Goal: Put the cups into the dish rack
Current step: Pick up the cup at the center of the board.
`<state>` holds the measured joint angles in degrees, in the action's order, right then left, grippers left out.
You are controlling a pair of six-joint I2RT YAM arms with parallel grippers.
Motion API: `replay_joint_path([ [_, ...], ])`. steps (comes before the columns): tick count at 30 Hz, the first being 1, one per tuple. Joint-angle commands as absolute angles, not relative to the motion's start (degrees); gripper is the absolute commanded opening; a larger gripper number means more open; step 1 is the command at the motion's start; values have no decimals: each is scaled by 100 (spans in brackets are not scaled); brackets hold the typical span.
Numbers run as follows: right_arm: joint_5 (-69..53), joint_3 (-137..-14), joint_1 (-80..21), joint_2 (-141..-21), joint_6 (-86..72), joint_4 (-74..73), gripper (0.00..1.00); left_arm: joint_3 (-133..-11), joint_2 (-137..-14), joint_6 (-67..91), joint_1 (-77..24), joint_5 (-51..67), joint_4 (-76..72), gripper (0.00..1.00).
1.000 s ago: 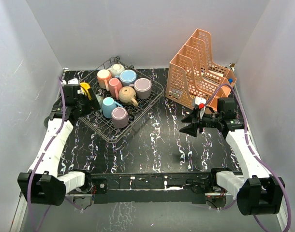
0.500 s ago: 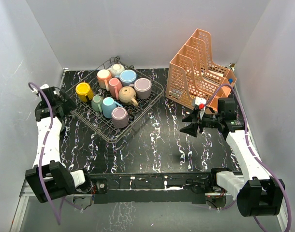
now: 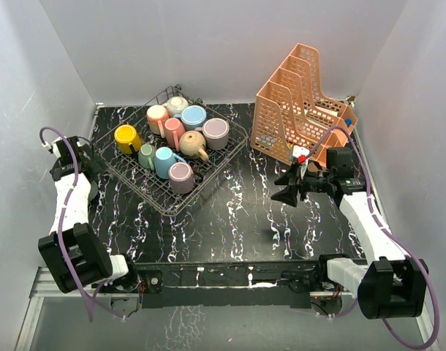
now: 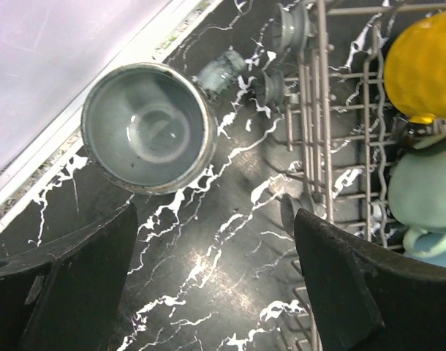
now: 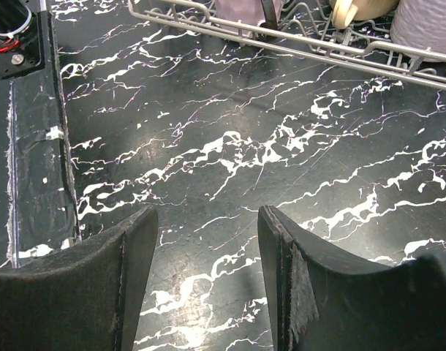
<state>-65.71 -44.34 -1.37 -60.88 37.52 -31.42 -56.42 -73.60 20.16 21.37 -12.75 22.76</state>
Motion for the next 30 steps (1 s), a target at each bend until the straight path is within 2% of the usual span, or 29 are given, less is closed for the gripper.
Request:
replay_joint_path([
  [1,-6594,-4419,-114,-6211,3883,-2932,59,-5585,-7484,1818,2268,-1750,1997,86],
  [18,-6911,-4325,-18,-6435,4140,-3067,62,-6011,-8524,1647,2329,-1667,1747,83],
  [23,-6925,-4300,-18,-6472,4164,-3069,62,-5908,-8537,1686,2329,-1544,1645,77],
  [25,-6946,-4298,151,-6484,4166,-3074,62,-5904,-8560,1696,2330,-1503,1643,70],
  [28,-6945,-4290,182,-6485,4174,-3071,62,-5914,-8600,1705,2329,-1477,1650,69],
  [30,-6961,-4290,205,-6486,4175,-3081,62,-5942,-8641,1708,2338,-1482,1672,63],
])
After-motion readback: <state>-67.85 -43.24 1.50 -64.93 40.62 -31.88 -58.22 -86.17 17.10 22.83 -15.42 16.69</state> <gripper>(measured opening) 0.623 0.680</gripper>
